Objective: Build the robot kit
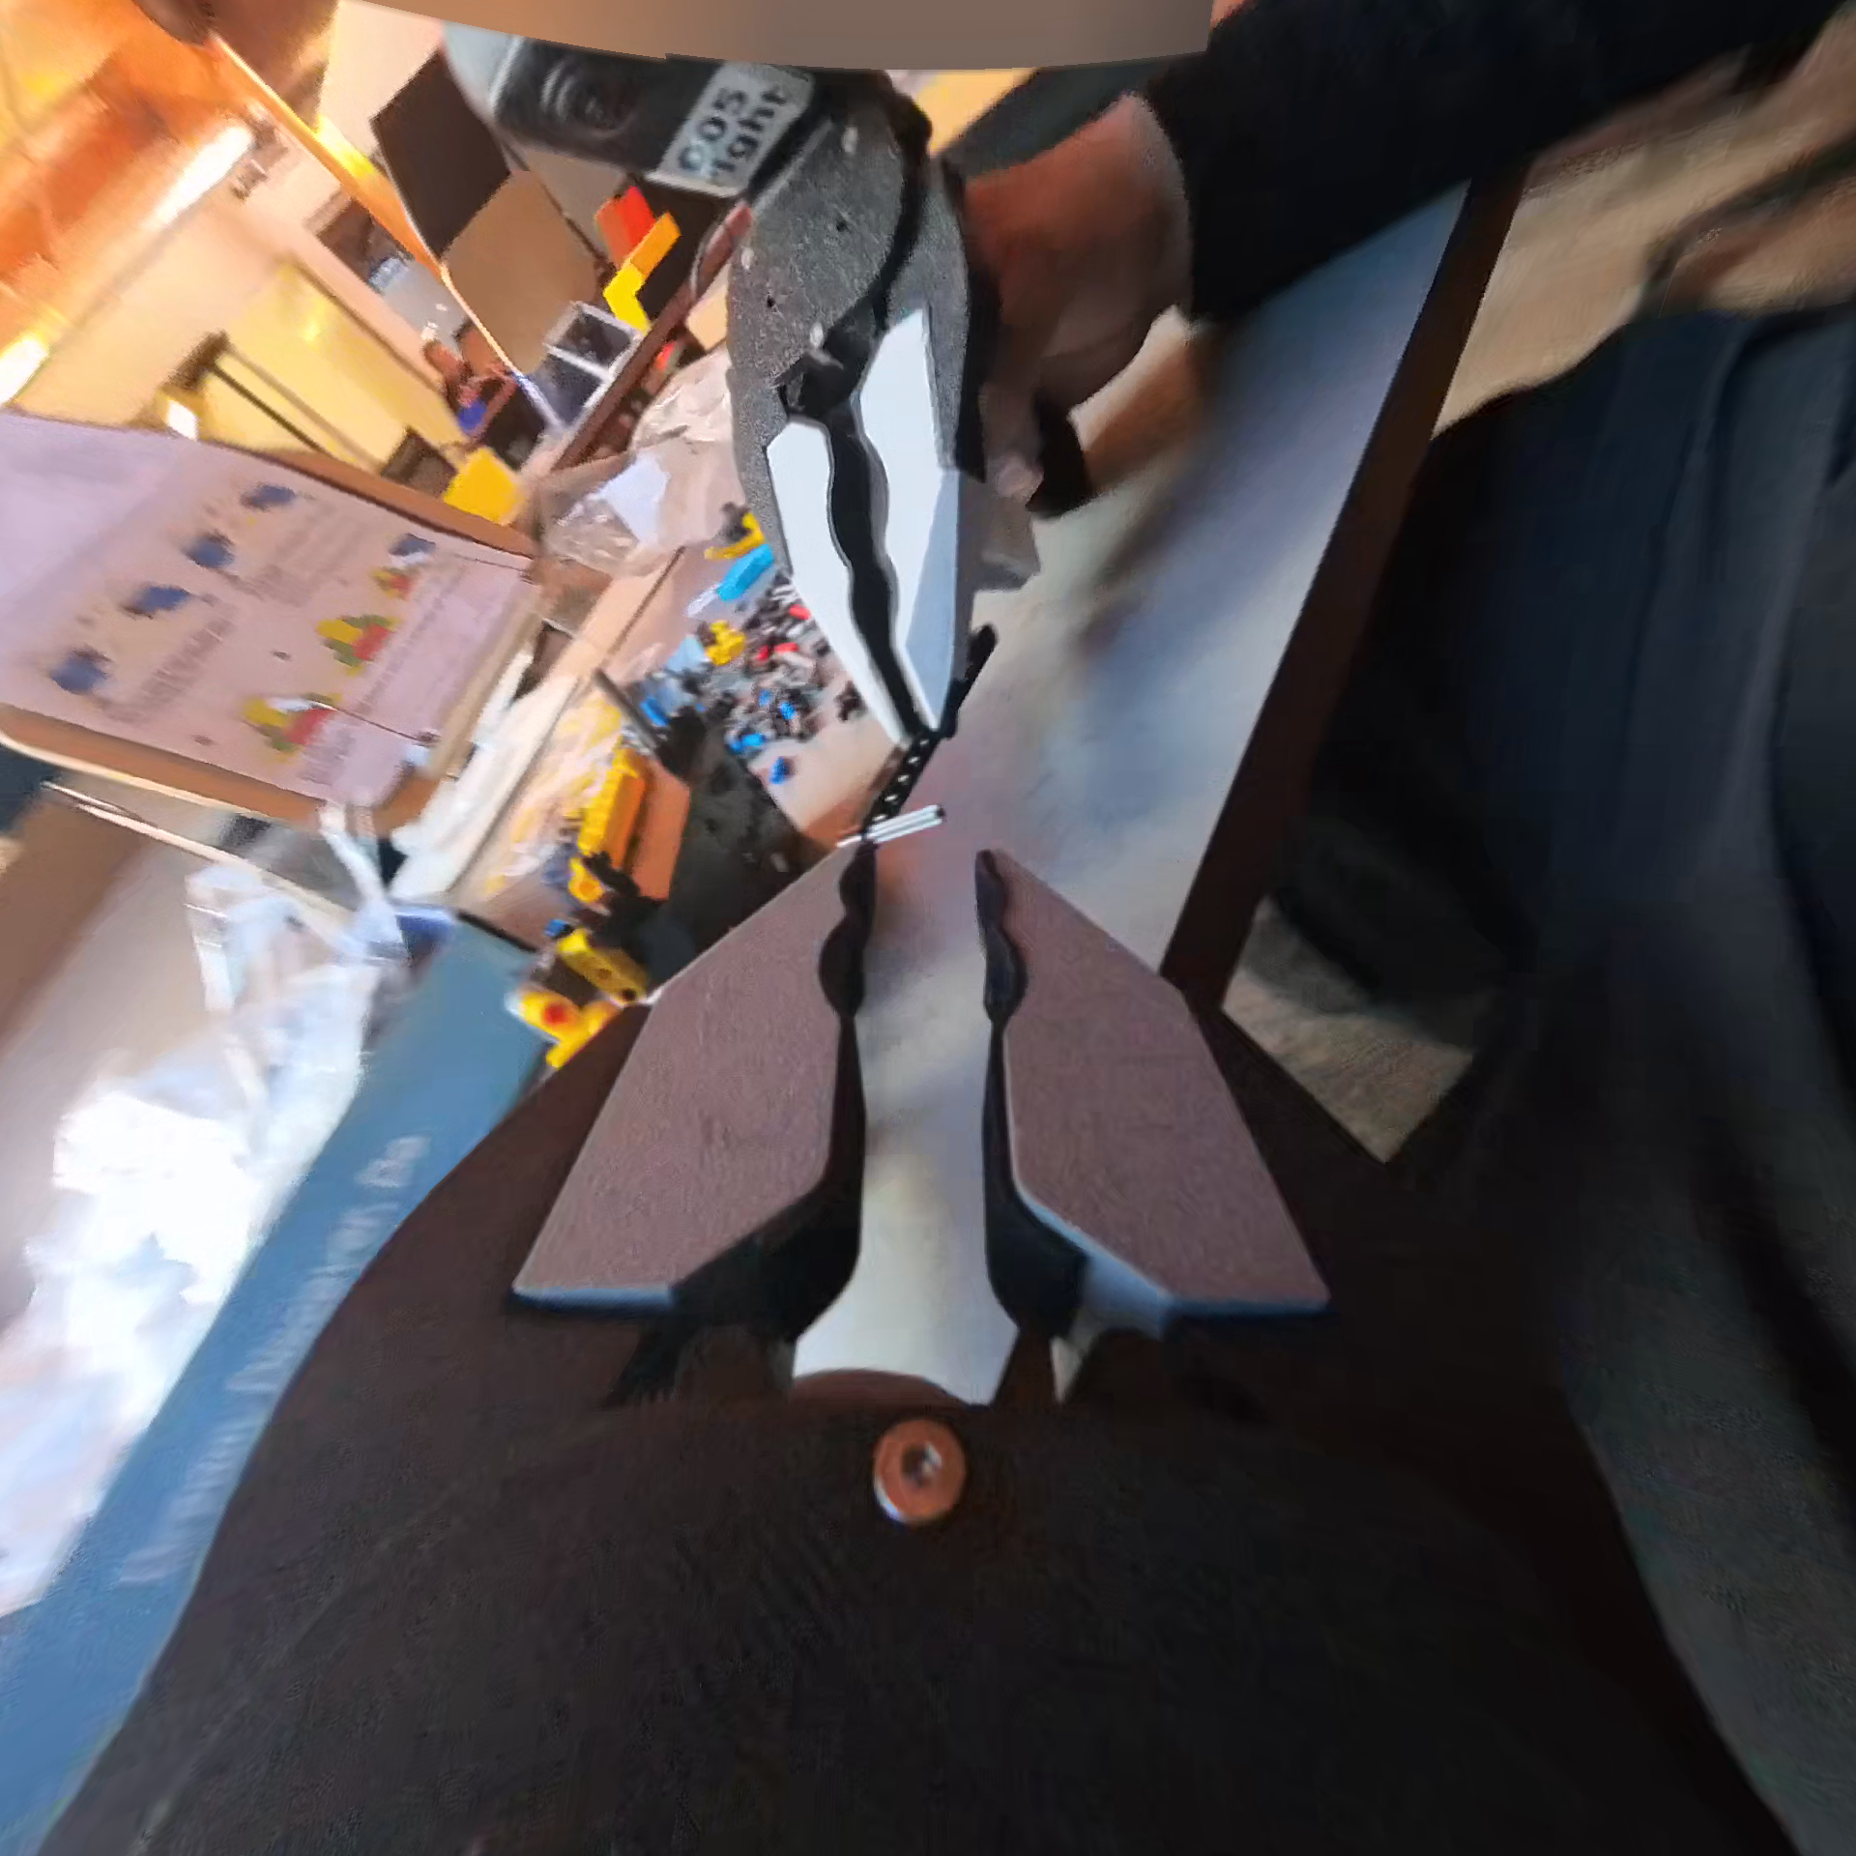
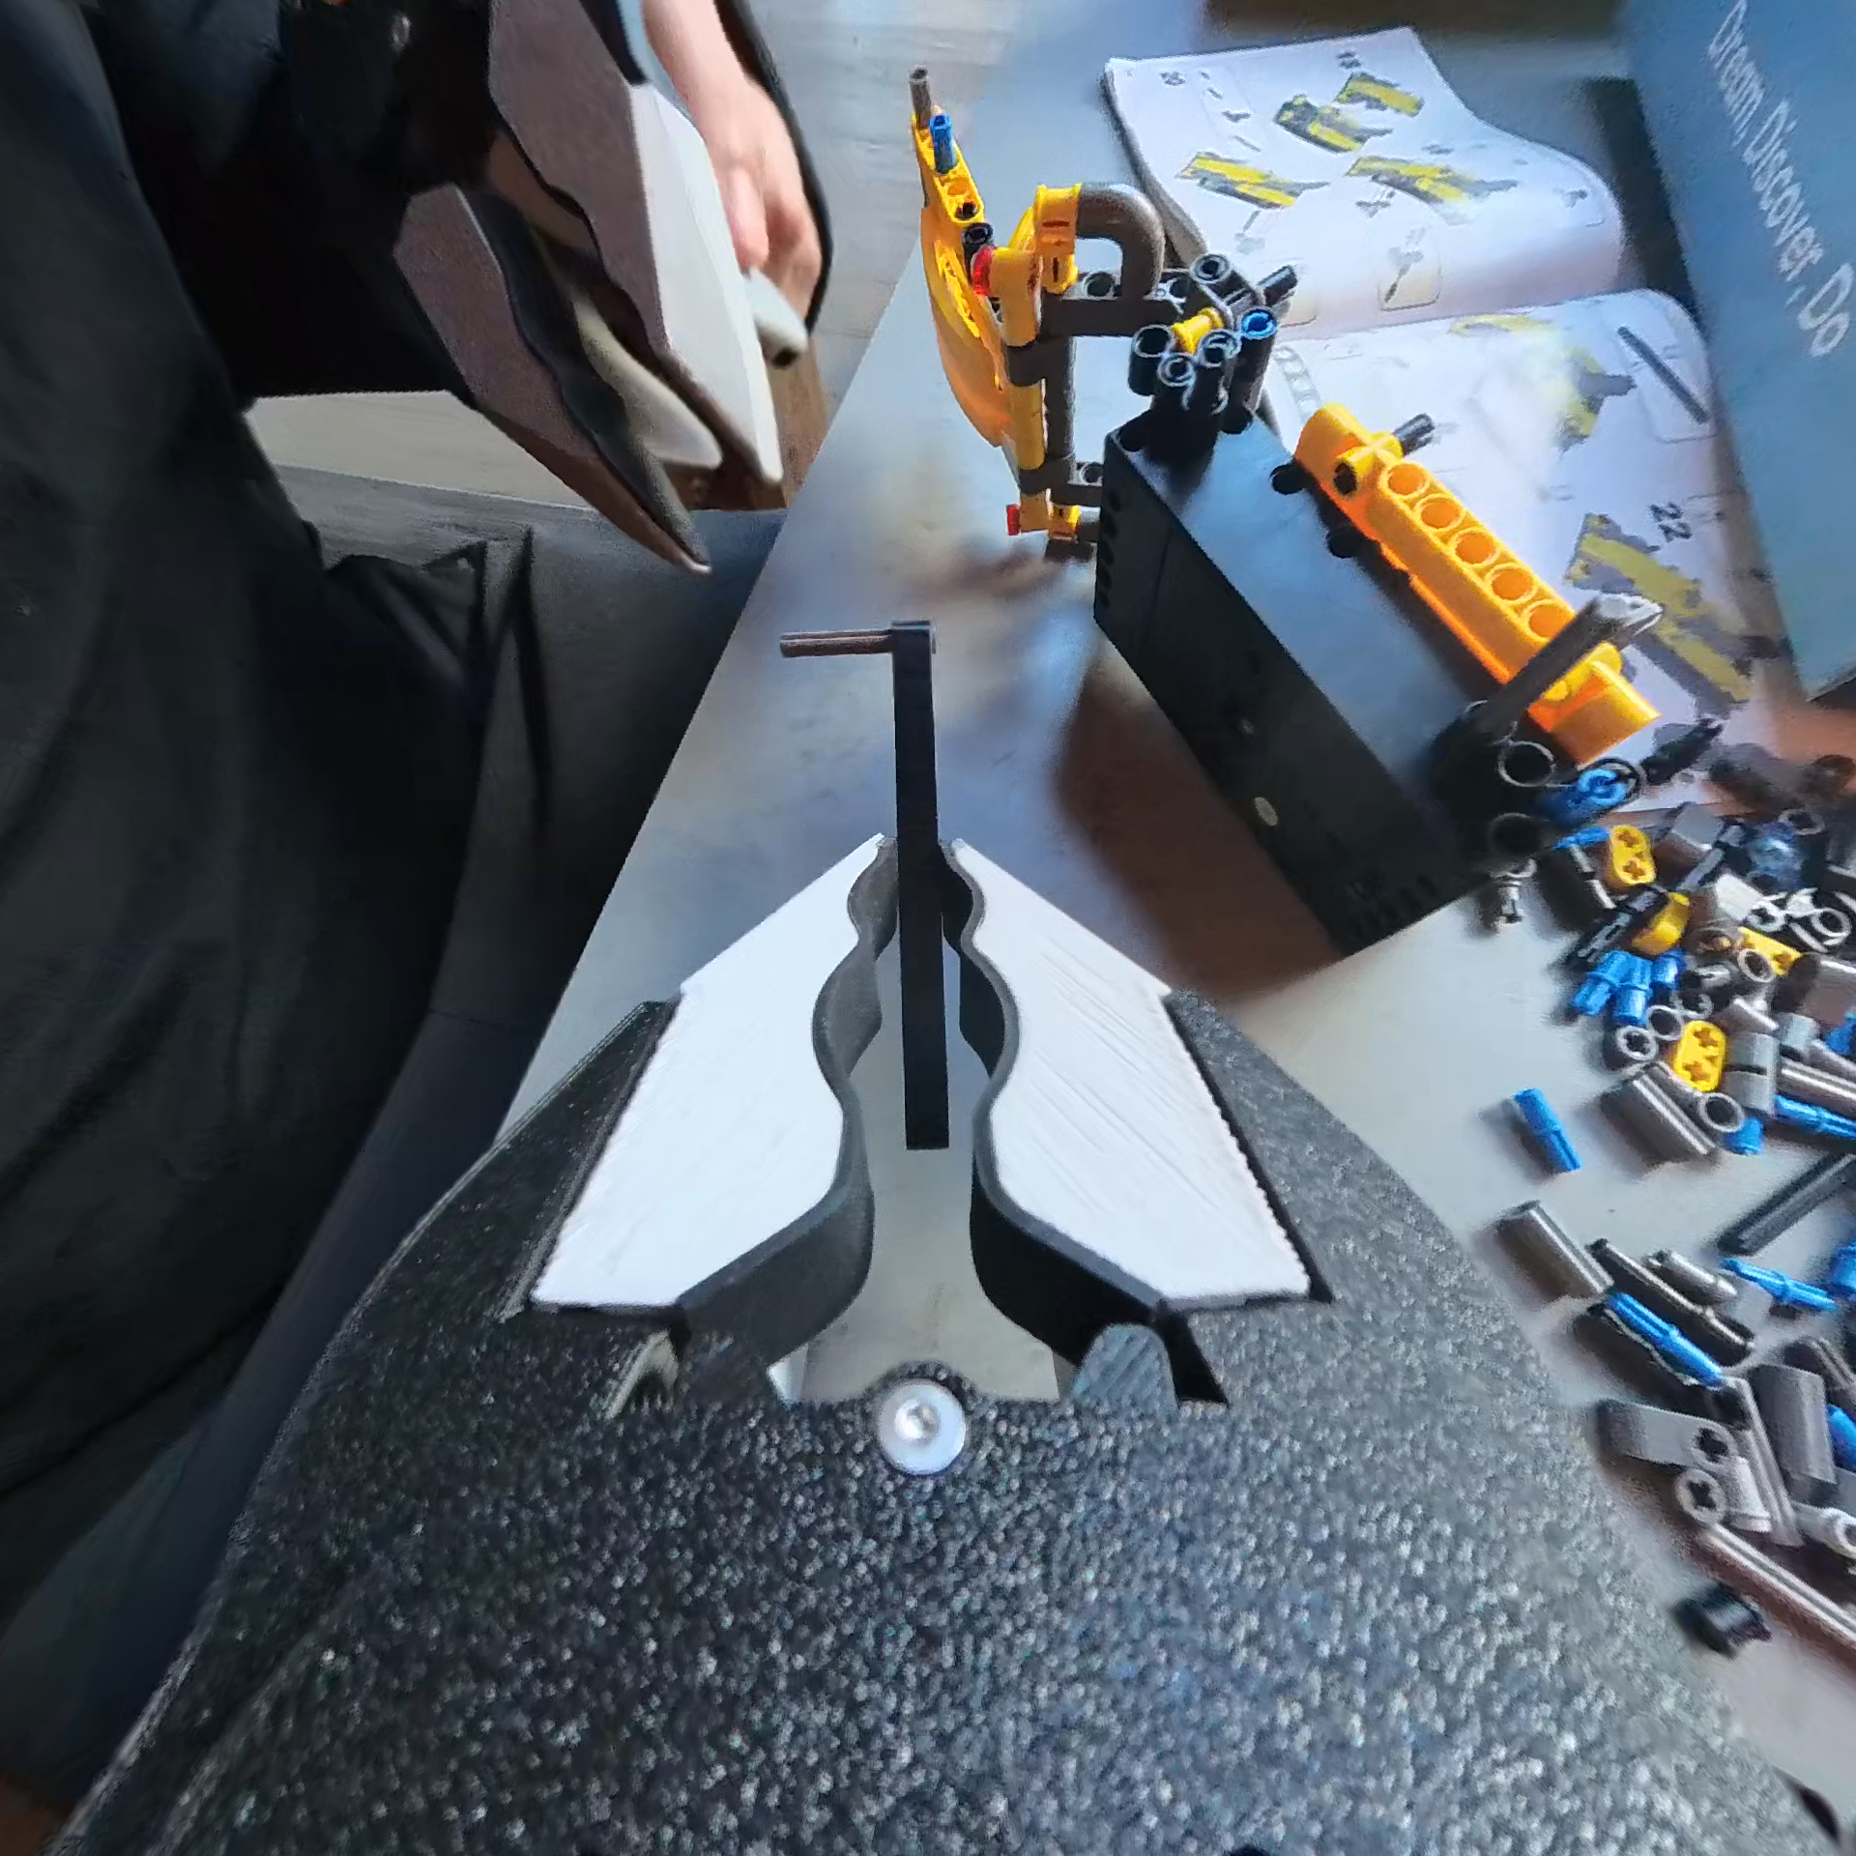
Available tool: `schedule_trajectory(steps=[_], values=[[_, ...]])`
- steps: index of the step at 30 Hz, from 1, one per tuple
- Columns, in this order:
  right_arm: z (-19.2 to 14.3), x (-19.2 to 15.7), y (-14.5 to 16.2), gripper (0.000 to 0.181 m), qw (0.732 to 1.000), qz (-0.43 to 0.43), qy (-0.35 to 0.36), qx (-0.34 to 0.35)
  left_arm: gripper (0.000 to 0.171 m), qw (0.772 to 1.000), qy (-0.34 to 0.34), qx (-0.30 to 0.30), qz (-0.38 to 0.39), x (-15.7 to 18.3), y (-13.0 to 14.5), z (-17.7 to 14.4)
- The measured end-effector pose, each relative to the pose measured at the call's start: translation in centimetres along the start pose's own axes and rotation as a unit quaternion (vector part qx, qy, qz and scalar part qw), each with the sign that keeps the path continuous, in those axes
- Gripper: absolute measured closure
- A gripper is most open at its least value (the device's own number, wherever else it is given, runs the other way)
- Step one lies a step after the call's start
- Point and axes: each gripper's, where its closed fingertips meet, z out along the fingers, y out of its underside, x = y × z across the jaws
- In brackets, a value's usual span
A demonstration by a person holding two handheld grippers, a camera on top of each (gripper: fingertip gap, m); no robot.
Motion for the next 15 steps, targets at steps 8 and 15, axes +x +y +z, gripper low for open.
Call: schedule_trajectory(steps=[8, 15], values=[[0.2, -1.9, -0.5, 0.174, 0.997, 0.036, -0.063, 0.005, 0.144, 0.975, -0.045, -0.073, 0.206, -0.4, 0.8, 0.7], [0.7, -2.5, -0.3, 0.174, 0.995, 0.05, -0.087, -0.007, 0.151, 0.972, -0.035, -0.042, 0.227, 0.4, -0.7, 1.4]])
